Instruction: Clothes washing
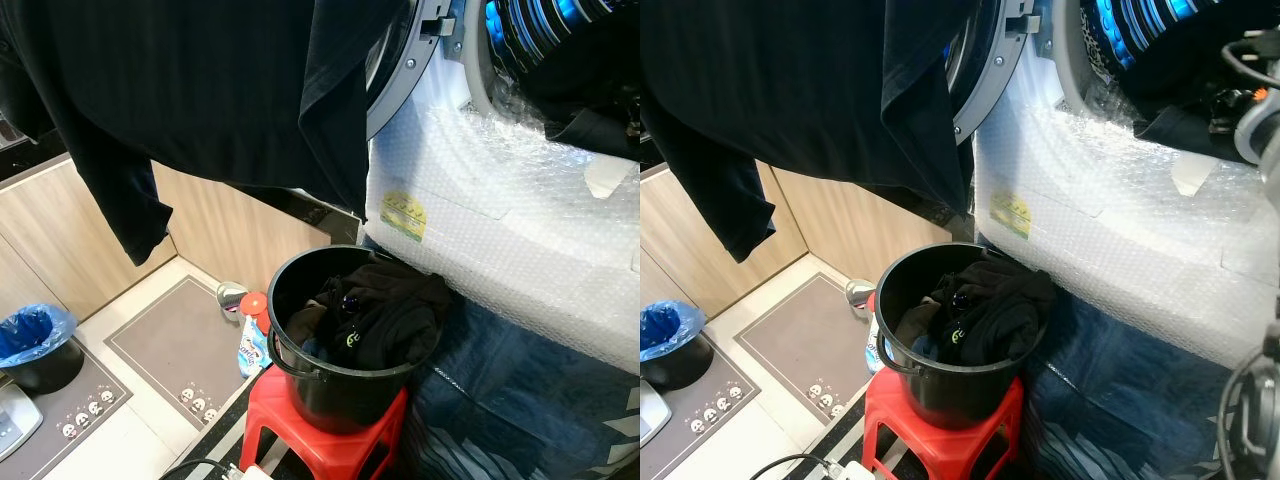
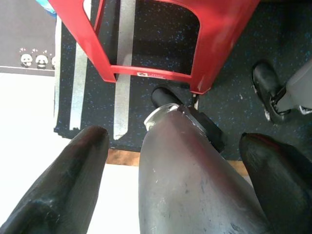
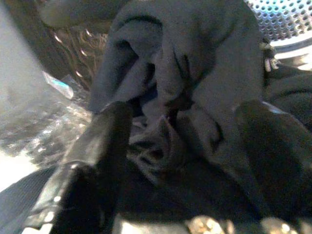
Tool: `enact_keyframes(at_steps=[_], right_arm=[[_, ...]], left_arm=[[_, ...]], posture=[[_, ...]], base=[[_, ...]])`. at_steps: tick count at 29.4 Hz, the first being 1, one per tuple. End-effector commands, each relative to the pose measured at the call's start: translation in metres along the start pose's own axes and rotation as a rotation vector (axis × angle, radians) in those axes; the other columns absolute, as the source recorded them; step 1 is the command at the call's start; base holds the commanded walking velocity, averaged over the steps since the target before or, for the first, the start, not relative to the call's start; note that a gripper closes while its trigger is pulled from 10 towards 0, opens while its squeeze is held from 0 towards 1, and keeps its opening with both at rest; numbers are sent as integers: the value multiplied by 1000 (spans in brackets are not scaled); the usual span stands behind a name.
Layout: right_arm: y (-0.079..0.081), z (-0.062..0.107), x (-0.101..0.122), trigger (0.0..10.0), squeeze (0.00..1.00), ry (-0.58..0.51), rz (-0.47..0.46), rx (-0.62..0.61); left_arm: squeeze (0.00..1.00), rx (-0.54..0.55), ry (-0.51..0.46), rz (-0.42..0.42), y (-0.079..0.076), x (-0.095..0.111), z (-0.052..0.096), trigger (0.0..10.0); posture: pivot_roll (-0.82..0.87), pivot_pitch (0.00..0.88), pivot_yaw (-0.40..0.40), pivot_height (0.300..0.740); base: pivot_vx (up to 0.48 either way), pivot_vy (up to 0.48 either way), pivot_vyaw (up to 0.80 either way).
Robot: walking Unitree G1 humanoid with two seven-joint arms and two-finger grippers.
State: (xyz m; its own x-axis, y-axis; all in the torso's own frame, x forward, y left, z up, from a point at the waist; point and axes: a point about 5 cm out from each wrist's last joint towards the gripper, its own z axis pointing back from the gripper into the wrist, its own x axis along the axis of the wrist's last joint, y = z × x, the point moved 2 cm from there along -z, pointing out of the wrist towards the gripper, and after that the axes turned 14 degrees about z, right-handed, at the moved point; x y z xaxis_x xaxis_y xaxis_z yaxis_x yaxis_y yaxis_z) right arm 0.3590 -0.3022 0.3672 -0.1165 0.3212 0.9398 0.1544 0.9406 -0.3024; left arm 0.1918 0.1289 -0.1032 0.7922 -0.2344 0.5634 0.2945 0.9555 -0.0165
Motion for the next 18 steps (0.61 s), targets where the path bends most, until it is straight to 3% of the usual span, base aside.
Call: enact_keyframes(at_steps=[1, 3, 4, 6, 7, 13, 18], right_arm=[[3, 11, 10, 10000, 1000, -60, -15, 20], [4, 14, 10, 10000, 1000, -67, -15, 29], [5, 17, 10, 10000, 765, -79, -27, 36], [5, 19, 10, 10000, 765, -82, -32, 35], [3, 26, 9, 10000, 0, -101, -29, 32], [5, 45, 12, 10000, 0, -166, -26, 71], [31, 66, 12, 10000, 0, -216, 11, 275]], left_arm=[[0, -2, 116, -16, -2, -30, 4, 10000], [0, -2, 115, -17, -2, -30, 4, 10000], [0, 0, 115, -16, -1, -29, 4, 10000], [0, 0, 115, -16, -1, -29, 4, 10000], [0, 0, 114, -19, -2, -28, 4, 10000], [0, -2, 112, -25, -2, -26, 3, 10000], [0, -7, 113, -30, -3, -25, 3, 10000]], posture=[[-145, 76, 65, 740], [-149, 71, 66, 740], [-153, 66, 67, 740], [-153, 66, 67, 740], [-158, 58, 69, 740], [-168, 49, 71, 740], [-181, 41, 71, 740]], base=[[0, 0, 0], [0, 0, 0], [0, 0, 0], [0, 0, 0], [0, 0, 0], [0, 0, 0], [0, 0, 0]])
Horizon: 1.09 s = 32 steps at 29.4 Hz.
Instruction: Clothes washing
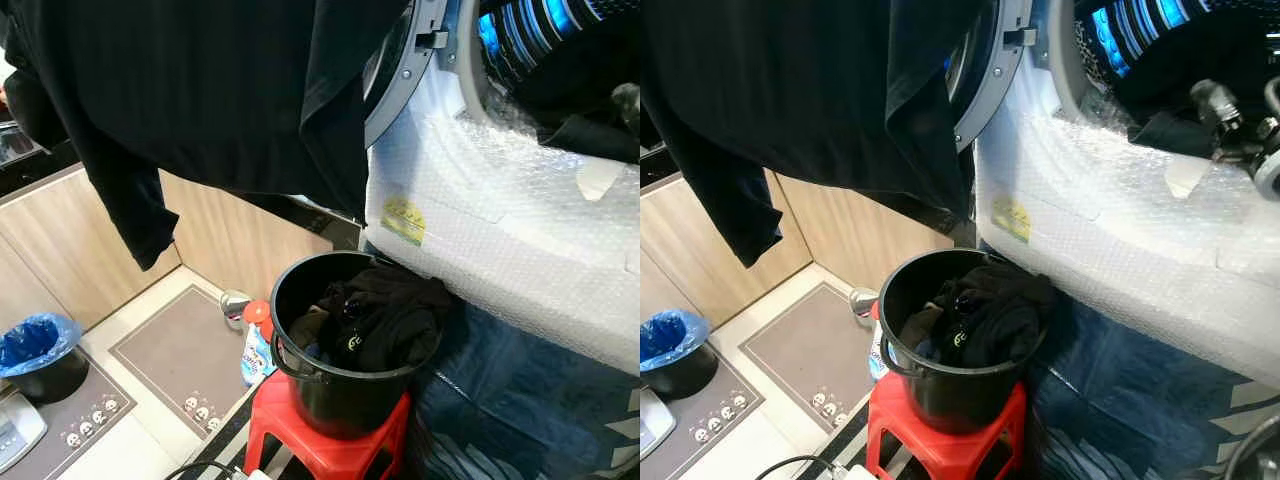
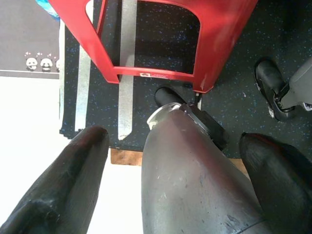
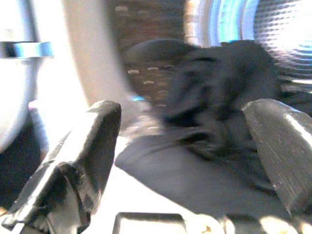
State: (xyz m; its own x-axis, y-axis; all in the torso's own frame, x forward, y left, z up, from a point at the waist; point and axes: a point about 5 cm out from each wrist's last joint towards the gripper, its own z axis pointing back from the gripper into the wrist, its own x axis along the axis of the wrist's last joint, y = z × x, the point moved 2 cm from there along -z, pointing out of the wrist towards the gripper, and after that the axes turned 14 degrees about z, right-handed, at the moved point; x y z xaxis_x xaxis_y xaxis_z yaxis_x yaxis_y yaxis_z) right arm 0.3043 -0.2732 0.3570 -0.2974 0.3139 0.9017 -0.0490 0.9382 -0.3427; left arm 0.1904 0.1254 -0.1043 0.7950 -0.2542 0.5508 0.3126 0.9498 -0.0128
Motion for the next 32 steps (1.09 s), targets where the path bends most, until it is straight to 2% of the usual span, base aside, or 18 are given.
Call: enact_keyframes(at_steps=[1, 2, 4, 6, 9, 19, 20, 23, 27, 32], right_arm=[[19, 8, 5, 10000, 0, -27, 26, 113], [19, 8, 5, 10000, 0, -27, 26, 113], [35, 14, 0, 10000, 0, -18, 62, 212], [43, 17, -3, 10000, 0, -13, 80, 254], [59, 18, -12, 10000, 0, 31, 59, 305], [74, 1, -29, 10000, 0, 127, 10, 284], [74, 1, -29, 10000, 0, 127, 10, 284], [71, -15, -32, 10000, 0, 167, -44, 227], [66, -22, -33, 10000, 0, 186, -71, 182], [37, -37, -48, 10000, 0, 290, -158, -17]], left_arm=[[0, -1, 98, -13, 0, -25, 3, 10000], [0, -1, 98, -13, 0, -25, 3, 10000], [0, -3, 99, -16, -1, -25, 3, 10000], [0, -5, 99, -16, -1, -25, 3, 10000], [0, -6, 101, -15, -1, -26, 3, 10000], [0, -6, 105, -7, -2, -28, 4, 10000], [0, -6, 105, -7, -2, -28, 4, 10000], [0, -3, 107, 3, -2, -30, 4, 10000], [0, -2, 108, 11, -3, -31, 4, 10000], [0, 4, 108, 27, -2, -32, 5, 10000]], posture=[[-181, 41, 71, 740], [-181, 41, 71, 740], [-183, 41, 70, 740], [-183, 41, 68, 740], [-180, 41, 64, 740], [-168, 39, 54, 740], [-168, 39, 54, 740], [-158, 39, 47, 740], [-151, 40, 42, 740], [-141, 45, 35, 740]], base=[[0, 0, 0], [0, 0, 0], [0, 0, 0], [0, 0, 0], [0, 0, 0], [0, 0, 0], [0, 0, 0], [0, 0, 0], [0, 0, 0], [0, 0, 0]])
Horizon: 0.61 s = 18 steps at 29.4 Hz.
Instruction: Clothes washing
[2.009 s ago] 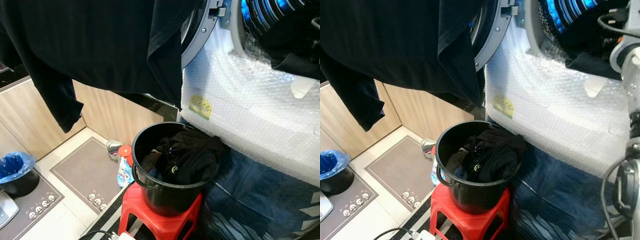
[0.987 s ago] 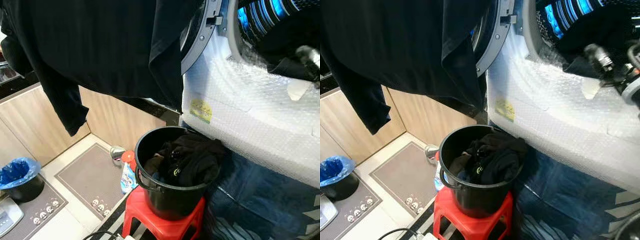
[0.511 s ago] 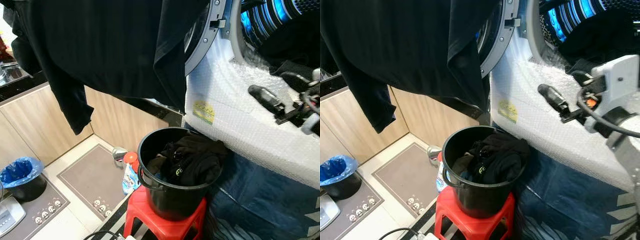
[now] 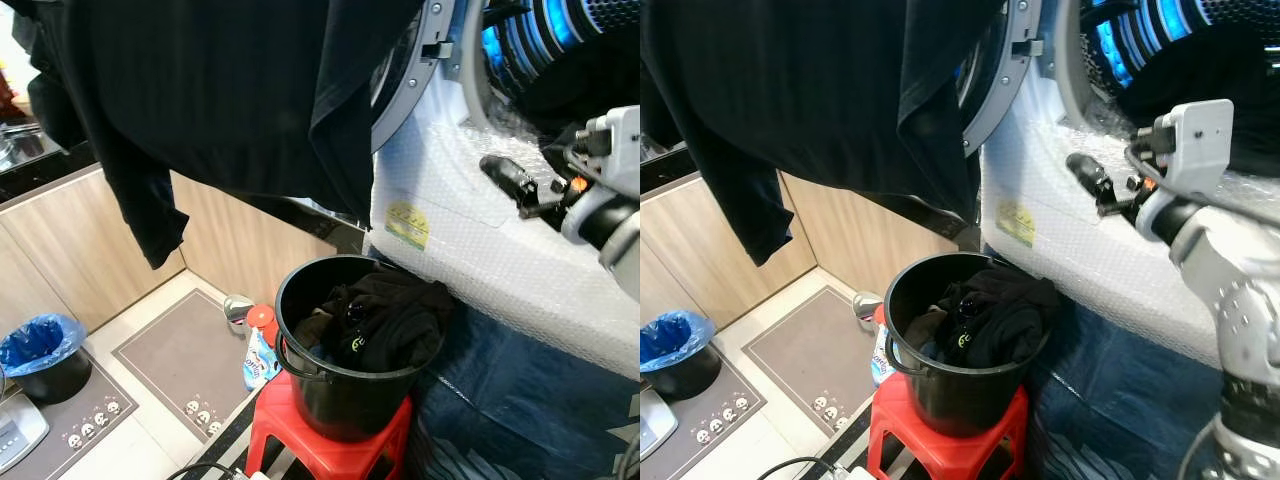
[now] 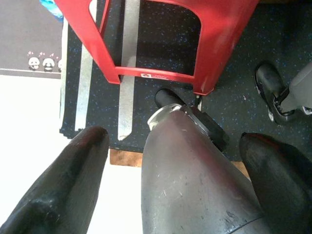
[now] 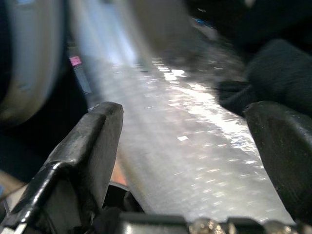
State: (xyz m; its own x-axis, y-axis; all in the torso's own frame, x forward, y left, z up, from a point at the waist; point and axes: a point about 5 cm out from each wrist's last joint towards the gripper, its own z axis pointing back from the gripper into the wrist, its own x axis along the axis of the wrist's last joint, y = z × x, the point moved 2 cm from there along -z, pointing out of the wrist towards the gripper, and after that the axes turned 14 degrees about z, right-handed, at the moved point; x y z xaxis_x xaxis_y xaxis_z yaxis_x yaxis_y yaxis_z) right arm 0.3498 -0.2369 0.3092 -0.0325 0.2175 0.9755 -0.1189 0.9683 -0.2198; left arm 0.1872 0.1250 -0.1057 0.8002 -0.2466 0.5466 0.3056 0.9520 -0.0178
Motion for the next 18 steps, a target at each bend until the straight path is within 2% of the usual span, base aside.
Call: enact_keyframes(at_steps=[1, 6, 8, 9, 12, 16, 17, 18], right_arm=[[-16, -2, -2, 10000, 0, 34, -42, -86], [-54, -4, -5, 10000, 0, 79, -166, -271], [-59, -3, -5, 10000, 0, 81, -174, -293], [-69, -1, -5, 10000, 0, 77, -196, -327], [-76, 1, -5, 10000, 0, 75, -210, -354], [-100, 9, -7, 10000, 0, 84, -225, -537], [-100, 9, -7, 10000, 0, 84, -225, -537], [-119, 18, -9, 10000, 0, 89, -240, -670]], left_arm=[[0, 5, 103, 19, 0, -29, 4, 10000], [0, 7, 102, 29, 0, -29, 4, 10000], [0, 8, 102, 30, 0, -28, 4, 10000], [0, 8, 101, 34, 0, -28, 4, 10000], [0, 9, 101, 37, 0, -28, 4, 10000], [0, 8, 100, 40, 1, -27, 4, 10000], [0, 8, 100, 40, 1, -27, 4, 10000], [0, 8, 100, 40, 1, -27, 4, 10000]], posture=[[-137, 49, 34, 740], [-136, 54, 33, 740], [-136, 55, 33, 740], [-137, 59, 34, 740], [-138, 61, 35, 740], [-142, 66, 39, 740], [-142, 66, 39, 740], [-144, 69, 42, 740]], base=[[0, 0, 0], [0, 0, 0], [0, 0, 0], [0, 0, 0], [0, 0, 0], [0, 0, 0], [0, 0, 0], [0, 0, 0]])
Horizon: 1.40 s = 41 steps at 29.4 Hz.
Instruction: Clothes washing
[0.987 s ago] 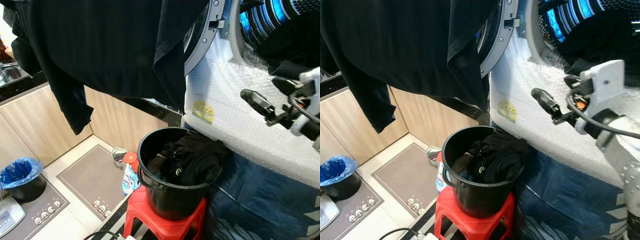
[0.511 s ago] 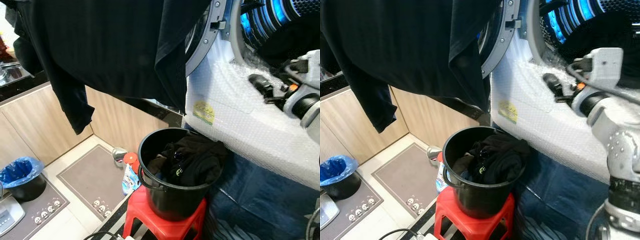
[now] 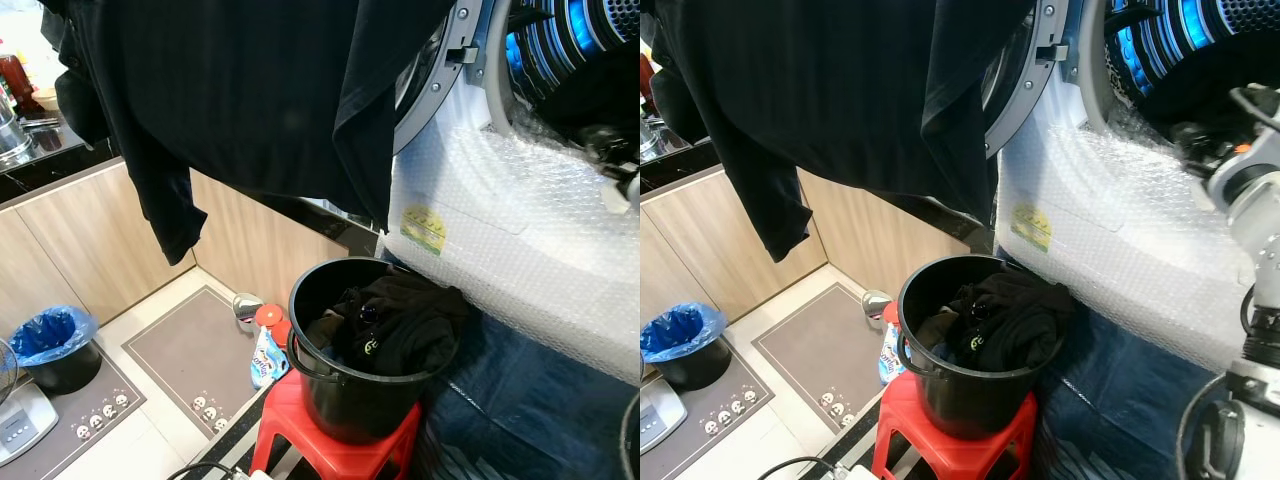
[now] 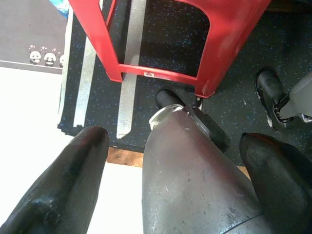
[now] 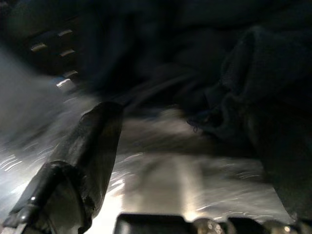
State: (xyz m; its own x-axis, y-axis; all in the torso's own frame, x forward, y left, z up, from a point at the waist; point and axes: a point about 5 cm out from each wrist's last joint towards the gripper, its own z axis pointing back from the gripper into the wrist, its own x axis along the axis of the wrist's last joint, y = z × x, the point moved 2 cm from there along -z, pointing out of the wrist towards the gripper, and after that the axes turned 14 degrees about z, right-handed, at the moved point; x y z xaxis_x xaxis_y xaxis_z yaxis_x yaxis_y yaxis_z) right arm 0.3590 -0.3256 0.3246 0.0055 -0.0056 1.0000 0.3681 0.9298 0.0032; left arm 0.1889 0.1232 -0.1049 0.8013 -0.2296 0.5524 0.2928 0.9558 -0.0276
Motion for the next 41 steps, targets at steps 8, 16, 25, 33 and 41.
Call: enact_keyframes(at_steps=[8, 16, 25, 33, 41], right_arm=[[-56, 8, 25, 10000, 0, -123, -46, -321], [-7, 17, 33, 10000, 0, -211, 45, -15], [-3, 18, 33, 10000, 0, -219, 59, 5], [-3, 18, 33, 10000, 0, -219, 59, 5], [-3, 18, 33, 10000, 0, -219, 59, 5]], left_arm=[[0, 10, 106, 21, 4, -27, 4, 10000], [0, 9, 105, 10, 4, -26, 4, 10000], [0, 9, 105, 9, 4, -26, 4, 10000], [0, 9, 105, 9, 4, -26, 4, 10000], [0, 9, 105, 9, 4, -26, 4, 10000]], posture=[[-150, 68, 49, 740], [-158, 65, 56, 740], [-158, 65, 56, 740], [-158, 65, 56, 740], [-158, 65, 56, 740]], base=[[0, 0, 0], [0, 0, 0], [0, 0, 0], [0, 0, 0], [0, 0, 0]])
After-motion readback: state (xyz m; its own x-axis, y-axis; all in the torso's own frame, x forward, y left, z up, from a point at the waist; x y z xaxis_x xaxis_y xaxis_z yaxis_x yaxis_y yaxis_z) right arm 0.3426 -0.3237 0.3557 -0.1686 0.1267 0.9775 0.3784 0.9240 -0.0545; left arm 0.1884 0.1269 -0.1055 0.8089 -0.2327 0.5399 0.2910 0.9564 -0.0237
